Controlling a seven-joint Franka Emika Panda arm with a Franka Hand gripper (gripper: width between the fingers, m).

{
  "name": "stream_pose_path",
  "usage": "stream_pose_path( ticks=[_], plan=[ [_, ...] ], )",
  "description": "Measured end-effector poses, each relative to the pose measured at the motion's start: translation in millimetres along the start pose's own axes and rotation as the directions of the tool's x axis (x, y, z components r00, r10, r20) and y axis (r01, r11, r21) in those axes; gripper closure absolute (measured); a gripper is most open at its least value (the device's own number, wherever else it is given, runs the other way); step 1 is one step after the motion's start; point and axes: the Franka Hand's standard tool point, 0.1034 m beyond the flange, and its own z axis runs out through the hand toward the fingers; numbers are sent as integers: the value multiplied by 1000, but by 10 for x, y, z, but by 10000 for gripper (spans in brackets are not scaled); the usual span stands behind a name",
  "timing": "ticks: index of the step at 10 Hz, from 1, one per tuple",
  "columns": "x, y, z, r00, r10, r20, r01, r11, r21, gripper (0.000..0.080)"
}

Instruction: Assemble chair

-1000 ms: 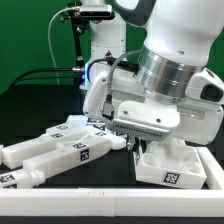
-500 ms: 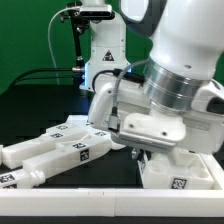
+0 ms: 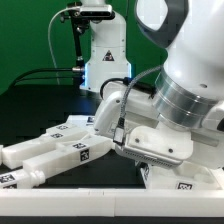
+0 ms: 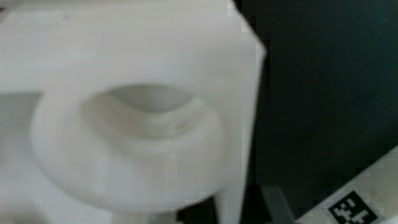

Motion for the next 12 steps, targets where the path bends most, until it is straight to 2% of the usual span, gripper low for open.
stream_pose_path(
  ticks=[1,2,3,5,7,8,9,10,11,12],
  plan=[
    [-1,3,-24,1000,14,-21,-14,1000,16,768],
    [14,-1,-63,999,24,-44,-22,999,46,767],
    [1,-11,-76,998,28,-61,-24,998,63,766],
    [-37,-25,-68,994,16,-109,-7,997,81,765],
    [-34,-24,-68,994,17,-109,-8,997,78,765],
    [-33,-24,-64,994,17,-110,-8,997,78,603],
    [-33,-25,-63,994,17,-110,-8,997,79,401],
    [-33,-24,-61,994,17,-110,-8,997,79,267],
    [-48,-32,-73,994,24,-104,-16,997,76,267],
    [-103,-135,-218,996,66,-53,-63,996,59,176]
  ],
)
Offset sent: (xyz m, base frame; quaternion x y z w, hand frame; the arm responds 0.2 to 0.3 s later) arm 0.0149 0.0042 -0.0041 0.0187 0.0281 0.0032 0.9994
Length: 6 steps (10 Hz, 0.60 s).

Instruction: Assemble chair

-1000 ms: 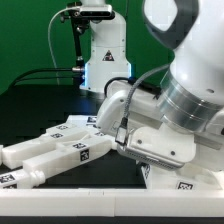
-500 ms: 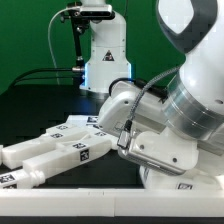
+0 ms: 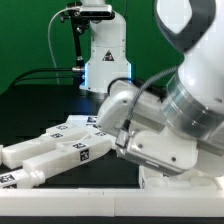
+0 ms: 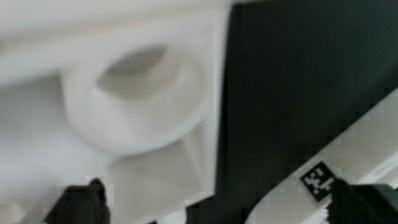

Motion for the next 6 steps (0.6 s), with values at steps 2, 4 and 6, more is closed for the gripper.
stream_pose_path(
  ticks=[2,4,6],
  plan=[
    [201,-270,-124,997,70,36,-70,998,0,151],
    [170,-418,-226,978,201,48,-195,976,-99,150],
    [184,-415,-211,945,326,31,-321,941,-110,150]
  ],
)
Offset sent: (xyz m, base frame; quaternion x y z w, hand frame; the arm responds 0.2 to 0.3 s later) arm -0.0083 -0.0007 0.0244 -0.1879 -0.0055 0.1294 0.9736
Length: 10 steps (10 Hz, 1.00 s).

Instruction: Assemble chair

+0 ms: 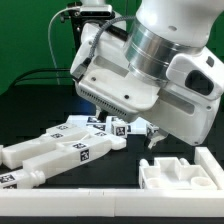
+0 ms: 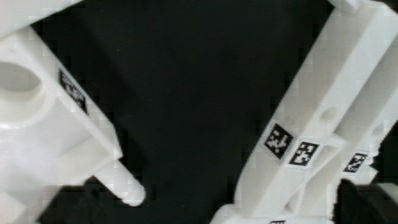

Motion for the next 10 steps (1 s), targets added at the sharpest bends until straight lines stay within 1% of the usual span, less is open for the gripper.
stream_pose_path(
  ticks=[2,3,4,5,6,7,8,9,10],
  plan=[
    [1,-2,1,989,150,-1,-150,989,0,150],
    [4,-102,41,975,224,-7,-224,975,8,150],
    [17,-232,83,947,319,-20,-319,948,16,150],
    [51,-309,149,902,432,-22,-431,902,38,150],
    [100,-267,180,853,522,-22,-520,852,61,150],
    [112,-242,176,840,542,-23,-540,839,60,150],
    [116,-238,178,799,601,-23,-599,798,61,150],
    [120,-236,180,778,628,-21,-626,778,62,150],
    [124,-230,180,733,680,-18,-678,732,63,150]
  ],
)
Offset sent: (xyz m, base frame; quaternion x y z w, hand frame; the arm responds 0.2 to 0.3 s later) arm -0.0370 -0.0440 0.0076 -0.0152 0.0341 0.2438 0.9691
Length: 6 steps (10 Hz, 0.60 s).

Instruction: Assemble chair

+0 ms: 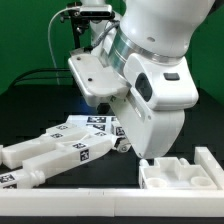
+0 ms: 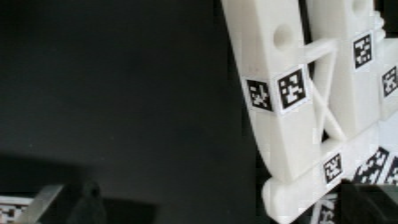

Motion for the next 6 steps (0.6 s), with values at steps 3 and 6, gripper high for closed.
stream_pose_path(
  ticks=[3,6],
  plan=[
    [-273,-117,66,977,211,4,-211,977,20,150],
    [-316,-159,100,904,427,-6,-427,904,31,150]
  ],
)
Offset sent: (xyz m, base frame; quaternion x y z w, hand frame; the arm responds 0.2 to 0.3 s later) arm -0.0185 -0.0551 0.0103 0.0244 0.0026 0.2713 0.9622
